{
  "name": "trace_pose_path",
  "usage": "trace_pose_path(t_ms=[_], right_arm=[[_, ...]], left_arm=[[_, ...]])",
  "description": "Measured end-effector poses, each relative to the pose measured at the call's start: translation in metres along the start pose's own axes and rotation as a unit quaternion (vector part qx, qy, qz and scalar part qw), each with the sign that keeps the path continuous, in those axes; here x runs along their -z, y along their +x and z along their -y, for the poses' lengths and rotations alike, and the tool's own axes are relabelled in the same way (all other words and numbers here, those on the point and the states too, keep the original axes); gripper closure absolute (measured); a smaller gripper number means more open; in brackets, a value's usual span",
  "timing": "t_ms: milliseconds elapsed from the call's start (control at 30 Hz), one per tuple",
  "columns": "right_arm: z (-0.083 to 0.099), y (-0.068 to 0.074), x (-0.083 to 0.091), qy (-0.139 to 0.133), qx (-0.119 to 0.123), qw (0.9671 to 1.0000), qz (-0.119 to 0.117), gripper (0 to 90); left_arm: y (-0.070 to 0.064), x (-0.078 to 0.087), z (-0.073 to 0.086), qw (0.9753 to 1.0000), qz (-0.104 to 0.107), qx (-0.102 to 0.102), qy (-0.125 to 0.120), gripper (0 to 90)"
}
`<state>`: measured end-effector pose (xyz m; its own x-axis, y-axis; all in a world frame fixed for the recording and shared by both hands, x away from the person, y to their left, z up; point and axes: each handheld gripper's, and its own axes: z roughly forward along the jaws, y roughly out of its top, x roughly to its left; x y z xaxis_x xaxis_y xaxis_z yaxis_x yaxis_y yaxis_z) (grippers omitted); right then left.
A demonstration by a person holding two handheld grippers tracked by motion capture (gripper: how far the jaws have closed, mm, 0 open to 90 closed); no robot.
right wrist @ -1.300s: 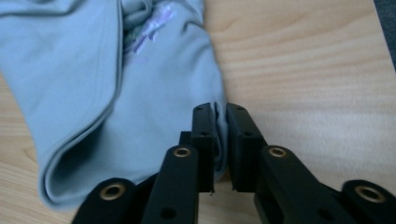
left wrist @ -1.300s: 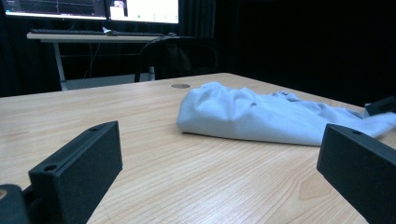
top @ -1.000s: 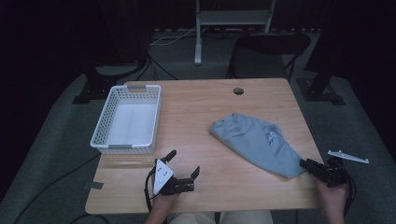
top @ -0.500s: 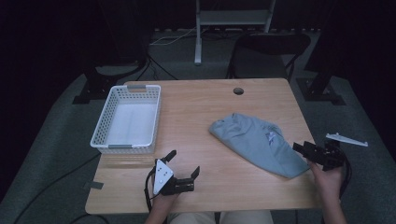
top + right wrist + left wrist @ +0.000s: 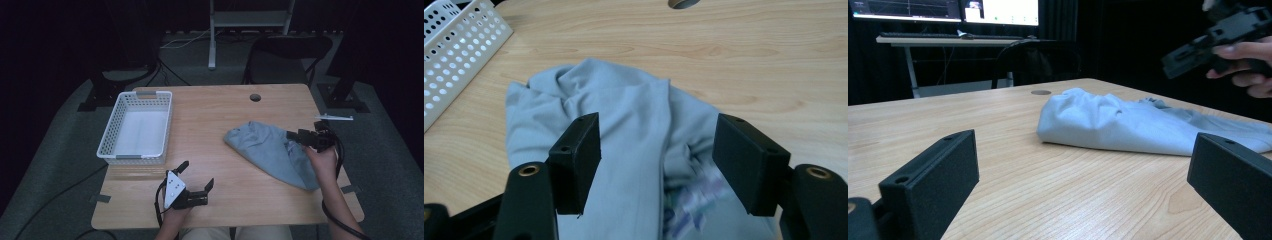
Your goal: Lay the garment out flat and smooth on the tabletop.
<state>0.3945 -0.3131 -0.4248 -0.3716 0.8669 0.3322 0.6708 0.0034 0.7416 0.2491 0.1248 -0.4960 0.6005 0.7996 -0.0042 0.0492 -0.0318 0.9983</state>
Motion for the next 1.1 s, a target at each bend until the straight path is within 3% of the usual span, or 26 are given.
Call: trace_pose_path(t_ms=[400, 767, 867, 1100], right_arm=[[-0.022, 0.000, -0.056, 0.043, -0.010, 0.9990, -0.011, 35.7], [-0.024, -0.005, -0.096, 0.083, -0.022, 0.9963, -0.003, 41.6], [-0.023, -0.004, -0.101, 0.087, -0.022, 0.9960, -0.009, 48.9], [-0.026, -0.001, -0.094, 0.074, 0.002, 0.9972, 0.007, 86.2]], left_arm=[[0.000, 0.000, 0.000, 1.0000, 0.001, 0.000, -0.001, 1.1], [0.000, 0.000, 0.000, 1.0000, 0.002, 0.001, -0.001, 1.1], [0.000, 0.000, 0.000, 1.0000, 0.002, 0.002, -0.001, 1.1], [0.000, 0.000, 0.000, 1.0000, 0.002, 0.002, -0.001, 1.1]])
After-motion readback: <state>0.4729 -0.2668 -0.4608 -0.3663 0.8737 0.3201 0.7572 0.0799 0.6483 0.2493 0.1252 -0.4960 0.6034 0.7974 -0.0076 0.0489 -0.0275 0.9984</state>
